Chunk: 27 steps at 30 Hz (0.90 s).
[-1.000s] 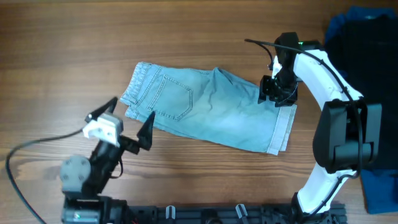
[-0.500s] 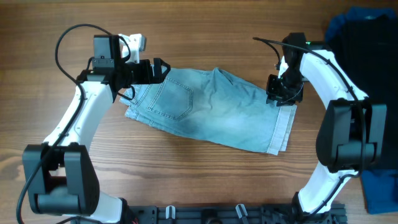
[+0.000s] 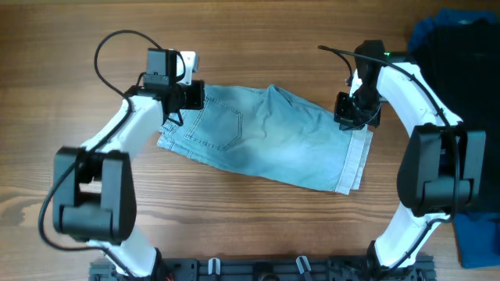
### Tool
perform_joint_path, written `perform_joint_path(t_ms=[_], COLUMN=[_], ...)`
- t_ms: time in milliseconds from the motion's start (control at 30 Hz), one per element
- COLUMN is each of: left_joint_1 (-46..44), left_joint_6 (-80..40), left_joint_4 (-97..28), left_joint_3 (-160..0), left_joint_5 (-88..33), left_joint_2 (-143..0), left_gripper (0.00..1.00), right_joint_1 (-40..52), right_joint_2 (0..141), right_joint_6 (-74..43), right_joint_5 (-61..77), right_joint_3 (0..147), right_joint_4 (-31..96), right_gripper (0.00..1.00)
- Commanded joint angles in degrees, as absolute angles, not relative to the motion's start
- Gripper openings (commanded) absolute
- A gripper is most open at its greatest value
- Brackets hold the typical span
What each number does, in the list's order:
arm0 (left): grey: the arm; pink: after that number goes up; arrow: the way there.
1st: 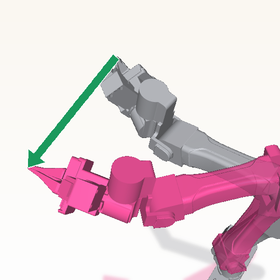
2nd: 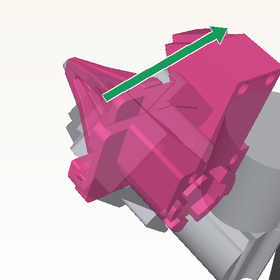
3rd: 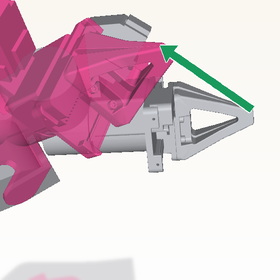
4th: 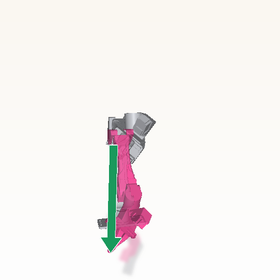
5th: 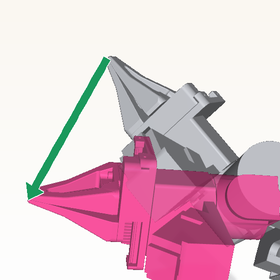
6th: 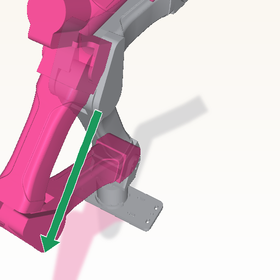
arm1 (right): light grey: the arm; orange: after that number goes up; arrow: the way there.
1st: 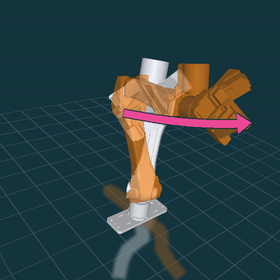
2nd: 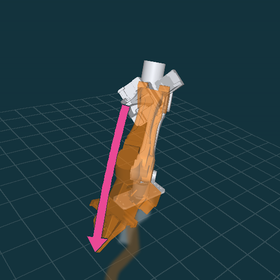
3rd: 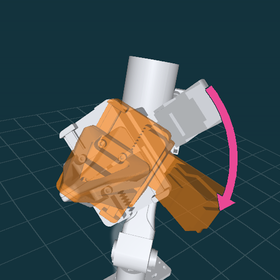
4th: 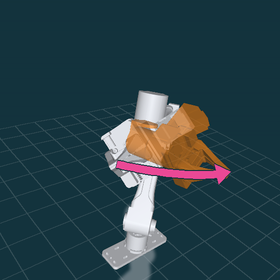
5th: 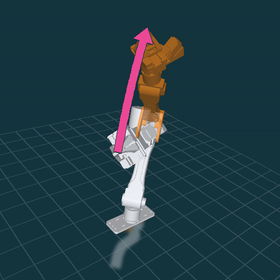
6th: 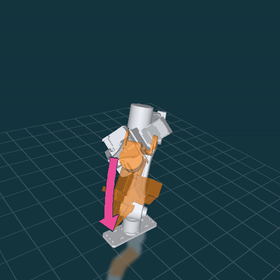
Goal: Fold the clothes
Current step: 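Grasp the shorts' waistband corner with the left gripper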
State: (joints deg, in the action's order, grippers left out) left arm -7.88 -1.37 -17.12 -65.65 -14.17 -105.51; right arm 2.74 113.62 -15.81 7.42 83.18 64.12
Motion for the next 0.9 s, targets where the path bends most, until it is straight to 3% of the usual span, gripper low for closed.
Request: perform_joint_path(t_ms=[0, 200, 333, 600, 767, 867], left_joint_1=[-8.01, -7.99, -7.90, -7.88, -8.05, -8.05], left_joint_6=[-0.86, -0.95, -11.90, -26.26, -26.87, -26.85], left_joint_4=[-14.15, -14.46, -21.45, -30.61, -38.35, -43.46], left_joint_3=[-66.43, -66.43, -66.43, -66.43, -66.43, -66.43], left_joint_5=[-11.53, -5.98, 9.39, 10.20, 10.11, 8.49], left_joint_2=[-109.27, -114.50, -114.50, -113.89, -102.85, -93.76], left_gripper=[0.04, 0.04, 0.04, 0.04, 0.04, 0.04], right_joint_1=[2.63, 1.52, -1.50, -6.79, -6.79, -6.79], right_joint_2=[113.89, 113.91, 113.91, 113.89, 113.89, 113.36], right_joint_6=[-18.22, -21.85, -24.38, -22.28, -16.27, -12.03], right_joint_5=[5.45, 0.82, -3.22, -4.71, 2.22, 8.03], right_joint_3=[82.74, 74.67, 70.81, 69.04, 70.19, 72.55], right_joint_4=[64.05, 55.57, 52.51, 47.42, 43.68, 46.02], right_gripper=[0.04, 0.04, 0.04, 0.04, 0.06, 0.18])
